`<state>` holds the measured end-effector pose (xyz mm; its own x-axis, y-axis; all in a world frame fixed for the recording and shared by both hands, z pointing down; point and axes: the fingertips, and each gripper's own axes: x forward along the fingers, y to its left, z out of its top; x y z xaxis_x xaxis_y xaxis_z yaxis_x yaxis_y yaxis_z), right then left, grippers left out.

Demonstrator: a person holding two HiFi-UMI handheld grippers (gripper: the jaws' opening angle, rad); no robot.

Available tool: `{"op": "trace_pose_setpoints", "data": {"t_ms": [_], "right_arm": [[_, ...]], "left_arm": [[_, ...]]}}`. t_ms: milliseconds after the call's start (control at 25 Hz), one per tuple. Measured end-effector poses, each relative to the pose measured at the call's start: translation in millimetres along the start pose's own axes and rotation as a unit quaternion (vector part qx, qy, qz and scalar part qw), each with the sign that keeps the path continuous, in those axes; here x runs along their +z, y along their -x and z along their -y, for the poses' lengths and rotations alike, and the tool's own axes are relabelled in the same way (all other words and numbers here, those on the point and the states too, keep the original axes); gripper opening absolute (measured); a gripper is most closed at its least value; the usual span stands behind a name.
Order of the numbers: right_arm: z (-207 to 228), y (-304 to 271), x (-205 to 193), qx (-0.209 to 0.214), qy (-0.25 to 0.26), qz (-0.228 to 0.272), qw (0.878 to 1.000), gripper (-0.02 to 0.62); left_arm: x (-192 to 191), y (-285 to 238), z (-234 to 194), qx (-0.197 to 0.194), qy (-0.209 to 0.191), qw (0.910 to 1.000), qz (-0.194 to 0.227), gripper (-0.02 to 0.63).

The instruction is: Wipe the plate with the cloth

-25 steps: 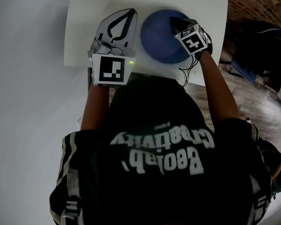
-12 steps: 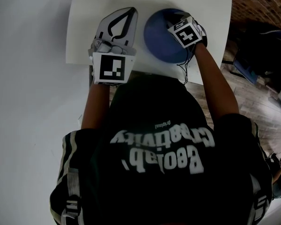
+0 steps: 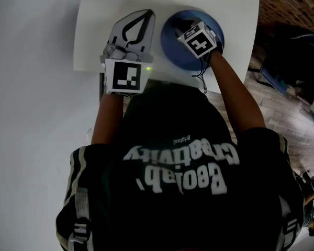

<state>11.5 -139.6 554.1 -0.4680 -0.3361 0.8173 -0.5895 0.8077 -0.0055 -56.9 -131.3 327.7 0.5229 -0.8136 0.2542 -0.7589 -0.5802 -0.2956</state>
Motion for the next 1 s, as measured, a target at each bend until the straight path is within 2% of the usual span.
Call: {"op": "trace_pose_setpoints", "data": {"t_ms": [480, 720, 1000], "right_arm": [[-58.1, 5.6, -7.0, 0.046, 0.044, 0.0, 0.998, 0.104], [-85.7, 14.8, -23.2, 0.065, 0.069, -0.008, 0.996, 0.104], [-100.1, 32.3, -48.0, 0.061, 0.079, -0.017, 0.995, 0.104]], "left_arm": [[6.5, -1.1, 6.1, 0.001, 0.0, 1.0, 0.004, 0.003], [8.6, -2.6, 12.0, 0.0, 0.0, 1.0, 0.007, 0.003], [15.4, -8.9, 21.5, -0.007, -0.002, 0.9999, 0.014, 0.003]]}}
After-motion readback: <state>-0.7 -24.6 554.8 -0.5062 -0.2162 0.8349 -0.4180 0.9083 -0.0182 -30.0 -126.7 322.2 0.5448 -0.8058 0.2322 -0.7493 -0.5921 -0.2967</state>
